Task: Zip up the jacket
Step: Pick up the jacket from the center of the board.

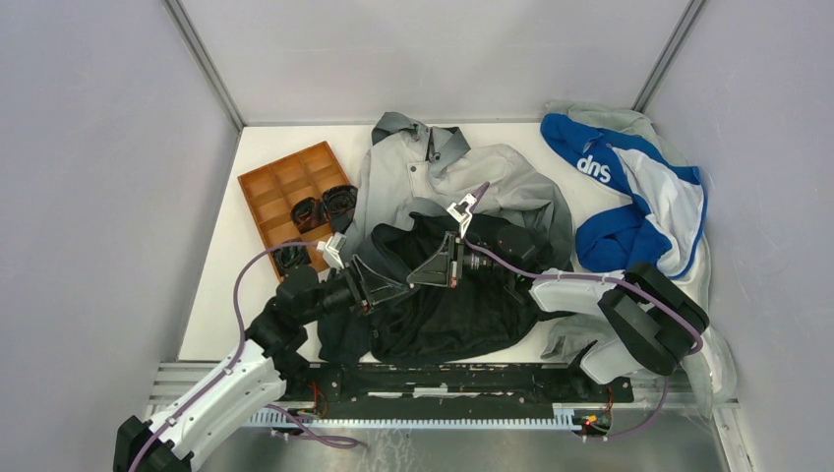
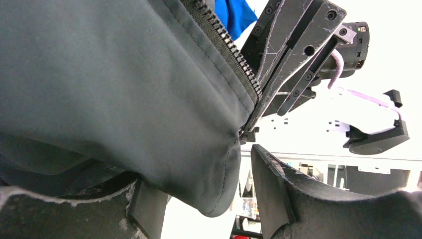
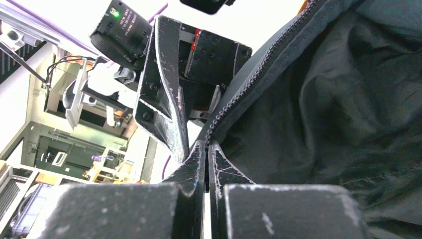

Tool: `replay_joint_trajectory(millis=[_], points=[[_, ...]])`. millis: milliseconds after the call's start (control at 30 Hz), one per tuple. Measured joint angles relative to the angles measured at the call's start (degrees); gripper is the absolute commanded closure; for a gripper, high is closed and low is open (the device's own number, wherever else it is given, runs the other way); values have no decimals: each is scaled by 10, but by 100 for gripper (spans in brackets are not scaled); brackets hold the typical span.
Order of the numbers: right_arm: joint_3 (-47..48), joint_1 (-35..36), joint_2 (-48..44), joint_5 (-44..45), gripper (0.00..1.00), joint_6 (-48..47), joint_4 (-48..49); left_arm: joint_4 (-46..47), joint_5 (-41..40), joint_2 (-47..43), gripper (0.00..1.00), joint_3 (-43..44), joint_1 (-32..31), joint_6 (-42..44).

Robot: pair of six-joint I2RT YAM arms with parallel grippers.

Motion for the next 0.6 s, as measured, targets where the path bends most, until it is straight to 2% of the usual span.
replay_joint_trajectory(millis=[200,433,600], points=[[0,0,0,-1,100,0,0,23,-2,5,26,-18,0,-20],[0,0,0,-1,100,0,0,45,-29,-5,24,-20,0,-34],[0,-1,0,-1,100,0,0,25,-35,-26,22,-22,0,-42]])
